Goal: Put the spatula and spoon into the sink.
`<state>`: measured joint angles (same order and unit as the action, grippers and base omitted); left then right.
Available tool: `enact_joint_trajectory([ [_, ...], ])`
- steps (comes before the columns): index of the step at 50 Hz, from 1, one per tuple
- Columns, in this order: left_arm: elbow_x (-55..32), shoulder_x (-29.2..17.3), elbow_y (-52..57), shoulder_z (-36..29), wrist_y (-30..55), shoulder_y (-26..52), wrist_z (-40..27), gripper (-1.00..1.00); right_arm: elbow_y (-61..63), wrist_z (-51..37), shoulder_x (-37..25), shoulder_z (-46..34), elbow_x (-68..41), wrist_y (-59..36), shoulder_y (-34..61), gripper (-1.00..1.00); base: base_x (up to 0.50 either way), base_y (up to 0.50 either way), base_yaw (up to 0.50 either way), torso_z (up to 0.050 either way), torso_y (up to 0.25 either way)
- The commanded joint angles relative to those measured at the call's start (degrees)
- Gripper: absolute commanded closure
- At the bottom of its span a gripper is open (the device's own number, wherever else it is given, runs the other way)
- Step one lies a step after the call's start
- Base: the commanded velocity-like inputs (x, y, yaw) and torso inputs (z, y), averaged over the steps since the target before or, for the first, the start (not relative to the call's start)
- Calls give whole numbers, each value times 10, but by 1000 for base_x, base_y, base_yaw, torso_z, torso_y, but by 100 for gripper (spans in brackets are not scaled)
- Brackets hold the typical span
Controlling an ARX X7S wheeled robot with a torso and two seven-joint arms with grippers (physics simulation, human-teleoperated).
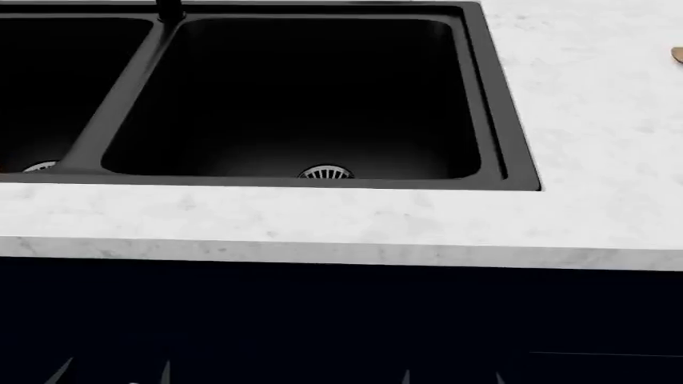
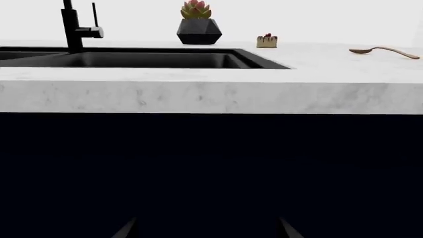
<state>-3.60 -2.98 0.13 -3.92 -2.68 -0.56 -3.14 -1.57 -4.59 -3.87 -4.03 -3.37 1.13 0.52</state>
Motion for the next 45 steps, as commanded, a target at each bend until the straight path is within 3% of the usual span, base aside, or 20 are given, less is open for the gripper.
enact_joint_trajectory([
  [1,3,4,8,4,10,0,9,-100,1,-3,-4,-5,-3,0,-2,-100,0,0,0,0,0],
  [9,-4,-7,32,-5,21,-2,-1,-100,9,-14,-10,-13,0,-4,-1,-100,0,0,0,0,0],
  [24,-12,-36,206,-16,131,2,-16,-100,218,-35,-42,-27,26,-130,-10,-100,0,0,0,0,0],
  [31,-49,-50,345,4,395,71,-30,-100,346,-15,-64,-11,-9,-299,28,-100,0,0,0,0,0],
  [34,-70,-68,415,11,560,151,-32,-100,426,9,-61,34,-85,-456,92,-100,0,0,0,0,0],
  [39,-99,-78,437,32,674,248,-19,-100,468,-11,-59,56,-118,-617,184,-100,0,0,0,0,0],
  [41,-117,-73,439,56,722,299,-13,-100,474,-8,-83,24,-114,-653,218,-100,0,0,0,0,0],
  [45,-138,-72,420,87,785,376,-2,-100,490,-6,-72,44,-137,-725,288,-100,0,0,0,0,0],
])
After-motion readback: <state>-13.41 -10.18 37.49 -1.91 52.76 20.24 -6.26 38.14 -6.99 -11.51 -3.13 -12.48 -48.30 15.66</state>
